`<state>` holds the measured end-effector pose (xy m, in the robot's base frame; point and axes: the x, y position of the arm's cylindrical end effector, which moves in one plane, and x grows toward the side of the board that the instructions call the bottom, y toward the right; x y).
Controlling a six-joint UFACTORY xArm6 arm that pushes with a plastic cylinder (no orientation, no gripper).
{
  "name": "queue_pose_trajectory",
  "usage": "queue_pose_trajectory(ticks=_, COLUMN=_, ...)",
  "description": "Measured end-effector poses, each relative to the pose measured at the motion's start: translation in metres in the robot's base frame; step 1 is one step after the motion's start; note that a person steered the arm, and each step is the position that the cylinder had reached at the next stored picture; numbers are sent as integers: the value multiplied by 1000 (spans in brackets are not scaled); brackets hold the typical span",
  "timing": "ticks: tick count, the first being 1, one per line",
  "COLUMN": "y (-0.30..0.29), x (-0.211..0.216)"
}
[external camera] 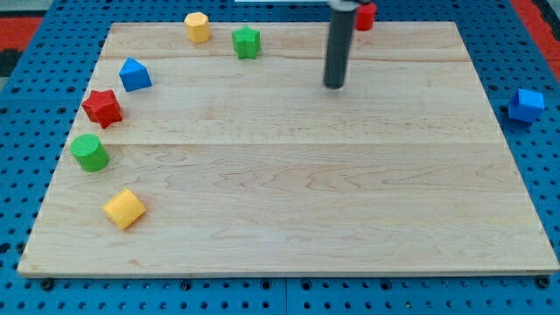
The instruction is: Point your arm to green star
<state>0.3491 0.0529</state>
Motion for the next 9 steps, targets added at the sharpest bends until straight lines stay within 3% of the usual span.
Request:
queue_pose_trajectory(ticks=1, y=-55, x=44)
queue_pose_trajectory(ticks=2, y=-143, x=47)
queue_pose_trajectory(ticks=3, y=-25, x=-7)
queue_pose_trajectory(ticks=4, y=26, x=-17)
queue_pose_trajectory(ticks=5, y=-130, x=2)
queue_pose_trajectory(ticks=6, y=-187, x=-5)
queue_pose_trajectory(ticks=7, y=-25, x=-40)
queue_pose_trajectory(ticks=8, y=-40, x=-59)
queue_pose_trajectory(ticks=9, y=-209, x=-59)
